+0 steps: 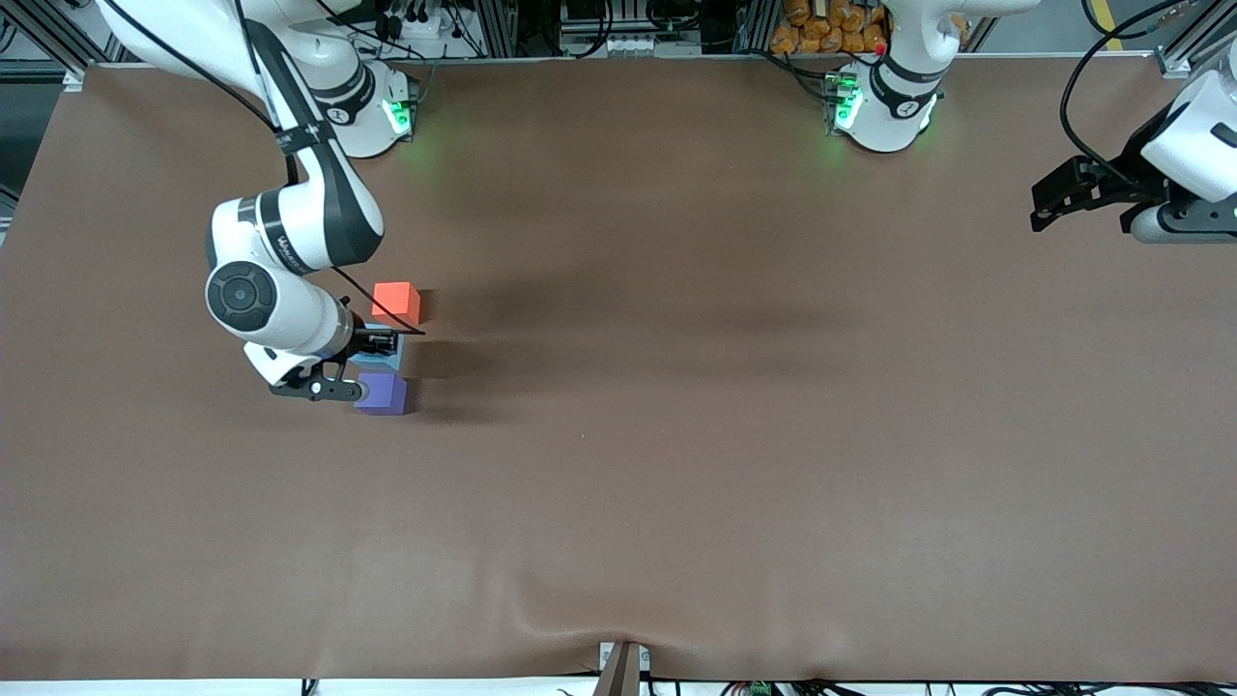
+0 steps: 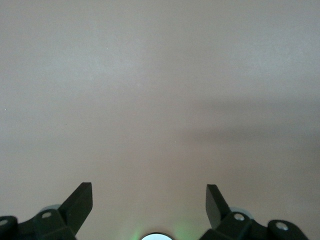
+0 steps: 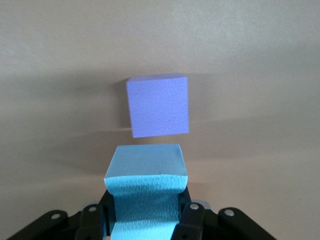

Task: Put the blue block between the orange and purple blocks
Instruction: 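Carry the blue cube with the right gripper toward the orange cube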

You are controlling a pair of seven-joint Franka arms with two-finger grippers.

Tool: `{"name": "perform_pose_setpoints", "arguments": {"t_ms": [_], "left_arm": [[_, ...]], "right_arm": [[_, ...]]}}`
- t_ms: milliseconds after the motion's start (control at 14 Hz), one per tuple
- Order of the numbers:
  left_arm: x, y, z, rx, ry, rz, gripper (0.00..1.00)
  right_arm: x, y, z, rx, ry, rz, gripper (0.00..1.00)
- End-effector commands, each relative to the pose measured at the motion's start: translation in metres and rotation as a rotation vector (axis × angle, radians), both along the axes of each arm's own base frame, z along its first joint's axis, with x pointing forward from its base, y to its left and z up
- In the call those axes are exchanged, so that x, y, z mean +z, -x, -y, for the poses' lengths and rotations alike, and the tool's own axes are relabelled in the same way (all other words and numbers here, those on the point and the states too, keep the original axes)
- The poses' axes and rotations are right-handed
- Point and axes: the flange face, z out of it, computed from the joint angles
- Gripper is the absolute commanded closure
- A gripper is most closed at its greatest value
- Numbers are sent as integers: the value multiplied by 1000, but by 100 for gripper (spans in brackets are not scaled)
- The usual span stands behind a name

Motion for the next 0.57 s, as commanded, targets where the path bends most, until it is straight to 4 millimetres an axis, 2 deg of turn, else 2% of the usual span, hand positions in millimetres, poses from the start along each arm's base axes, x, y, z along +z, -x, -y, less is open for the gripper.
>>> {"name": "perform_pose_setpoints", "arguments": {"t_ms": [0, 214, 357, 500], "left_arm": [[5, -1, 0, 3, 5, 0, 0], [13, -2, 0, 6, 2, 17, 0], [17, -5, 2, 6, -1, 28, 0], [12, -9, 0, 10, -2, 19, 0]], "right_arm": [[5, 15, 26, 26, -14, 23, 100], [-23, 28, 23, 23, -33, 66, 100], [-30, 31, 24, 23, -32, 63, 100], [-30, 29, 21, 26, -36, 75, 100]]}}
